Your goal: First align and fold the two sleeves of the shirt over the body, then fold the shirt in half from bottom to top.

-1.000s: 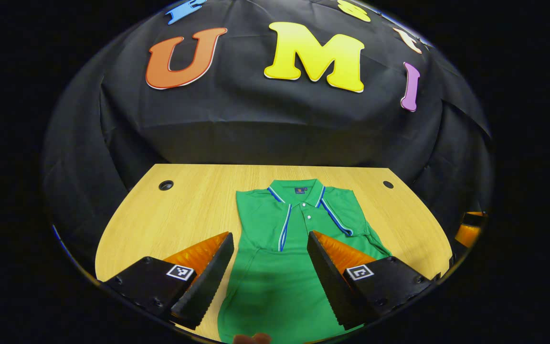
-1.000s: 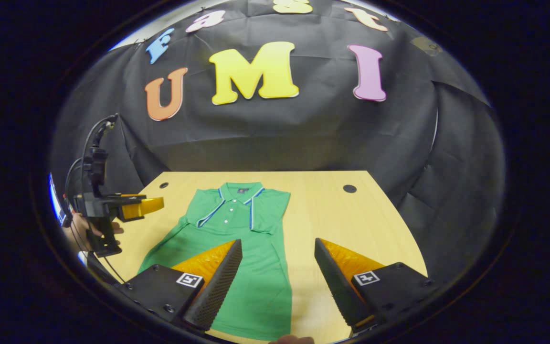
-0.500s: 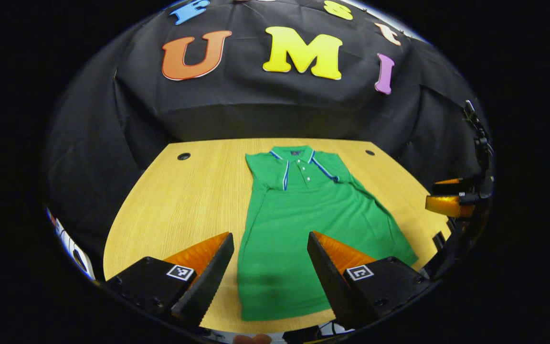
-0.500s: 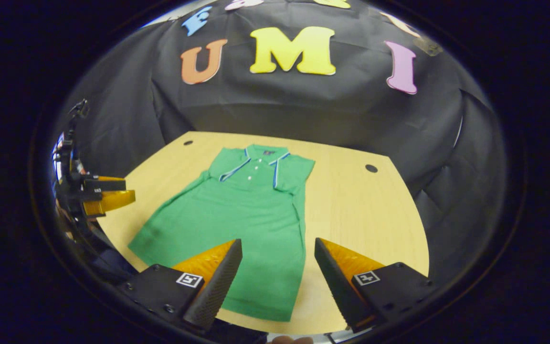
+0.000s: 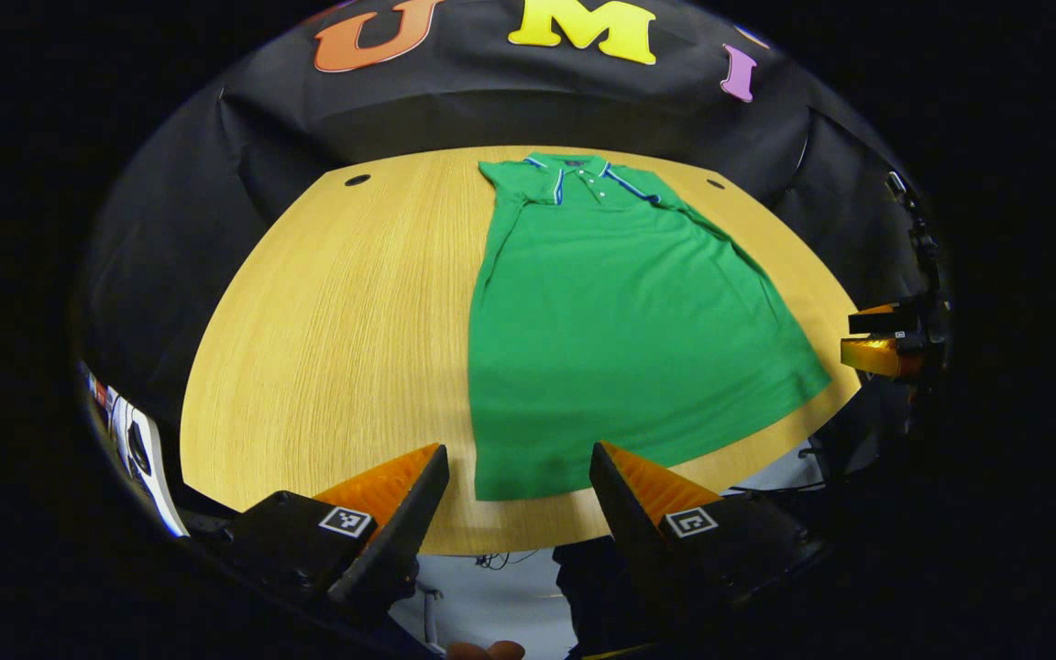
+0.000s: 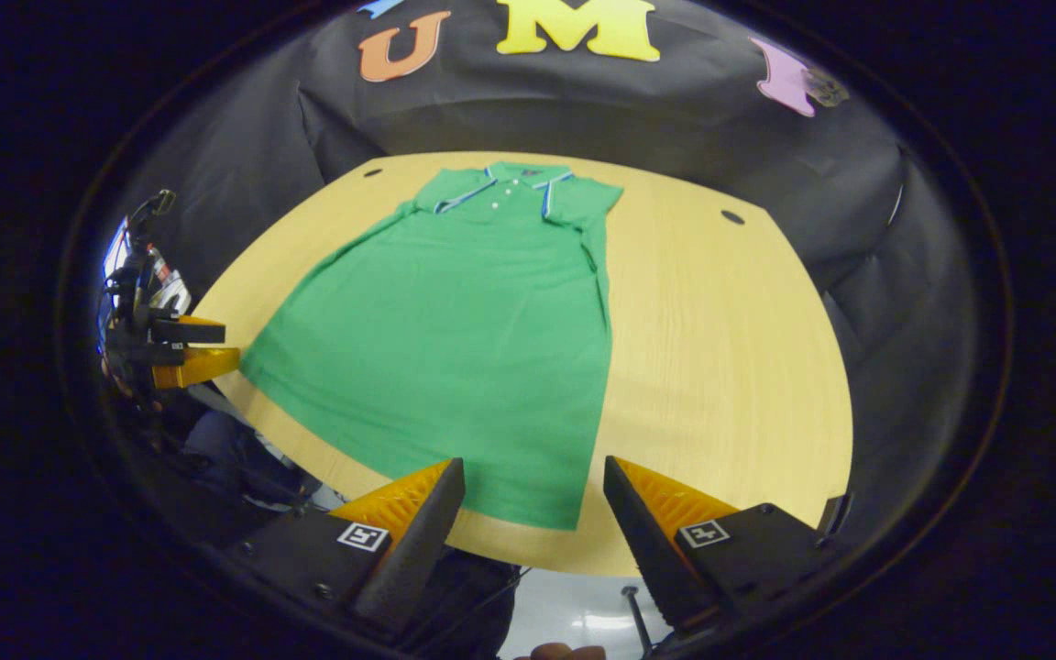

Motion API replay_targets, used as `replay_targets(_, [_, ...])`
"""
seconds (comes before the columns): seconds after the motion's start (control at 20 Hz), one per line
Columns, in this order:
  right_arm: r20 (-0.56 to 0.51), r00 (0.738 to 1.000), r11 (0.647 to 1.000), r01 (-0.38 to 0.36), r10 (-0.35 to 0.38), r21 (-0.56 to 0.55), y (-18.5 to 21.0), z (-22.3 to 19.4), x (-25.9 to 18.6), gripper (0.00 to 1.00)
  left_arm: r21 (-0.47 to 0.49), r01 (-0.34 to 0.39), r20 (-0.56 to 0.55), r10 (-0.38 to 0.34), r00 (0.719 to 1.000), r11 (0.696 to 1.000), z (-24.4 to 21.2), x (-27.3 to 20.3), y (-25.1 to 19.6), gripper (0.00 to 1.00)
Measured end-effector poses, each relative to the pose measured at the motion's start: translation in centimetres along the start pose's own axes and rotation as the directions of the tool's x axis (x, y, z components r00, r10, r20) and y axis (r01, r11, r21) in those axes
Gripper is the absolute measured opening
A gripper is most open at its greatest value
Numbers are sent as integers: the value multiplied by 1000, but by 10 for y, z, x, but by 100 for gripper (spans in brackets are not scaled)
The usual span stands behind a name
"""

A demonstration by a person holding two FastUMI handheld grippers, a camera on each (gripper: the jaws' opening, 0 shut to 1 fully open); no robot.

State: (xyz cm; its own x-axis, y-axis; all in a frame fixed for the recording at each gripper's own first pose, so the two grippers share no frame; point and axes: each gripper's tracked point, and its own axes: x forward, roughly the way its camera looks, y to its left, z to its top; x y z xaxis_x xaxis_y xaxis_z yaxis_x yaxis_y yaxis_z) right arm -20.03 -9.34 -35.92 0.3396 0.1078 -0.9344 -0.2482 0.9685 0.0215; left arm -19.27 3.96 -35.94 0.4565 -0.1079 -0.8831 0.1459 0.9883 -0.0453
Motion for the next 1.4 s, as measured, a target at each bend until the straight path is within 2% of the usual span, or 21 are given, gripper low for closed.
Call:
replay_targets(0.1, [-35,999,1000,11,-12,-13,-2,-10,7,99,6,8,-21,-8,1000,1000,5,10,-4,100])
replay_targets(0.4, [-70,997,999,14,-17,-42,-2,-22,28,98,61,27,-60,-23,998,998,-3,28,-5,100])
replay_targets(0.45, [-72,997,999,13,-16,-48,-2,-22,32,94,63,23,-67,-19,998,998,-5,29,-5,100])
replay_targets(0.5, [-81,997,998,14,-19,-58,-2,-25,36,99,66,20,-80,-15,997,998,-7,30,-4,100])
replay_targets(0.75, [-108,994,998,-25,19,-59,-1,-27,39,98,74,19,-64,-15,998,997,-8,32,-5,100])
replay_targets(0.85, [-120,992,993,-49,35,-108,-1,-26,39,95,71,20,-58,-16,998,997,-7,32,-7,98])
replay_targets(0.9, [-128,991,990,-58,41,-130,2,-25,40,74,72,16,-53,-12,999,997,-6,34,-9,92])
replay_targets(1.05, [-126,992,979,-51,26,-199,9,-21,42,13,94,12,-34,-9,999,996,1,39,-11,17])
replay_targets(1.1, [-122,992,978,-42,17,-206,10,-19,42,12,88,24,-33,-21,999,996,2,39,-12,12])
replay_targets(1.15, [-126,992,981,-45,21,-191,9,-19,40,5,58,45,-36,-43,998,997,2,39,-12,6])
replay_targets(1.25, [-143,988,991,-69,52,-117,11,-16,38,4,-9,93,-43,-93,995,996,5,35,-17,4])
replay_targets(1.4, [-128,987,996,-93,94,9,8,0,27,4,-3,117,-12,-117,993,993,21,27,-18,3])
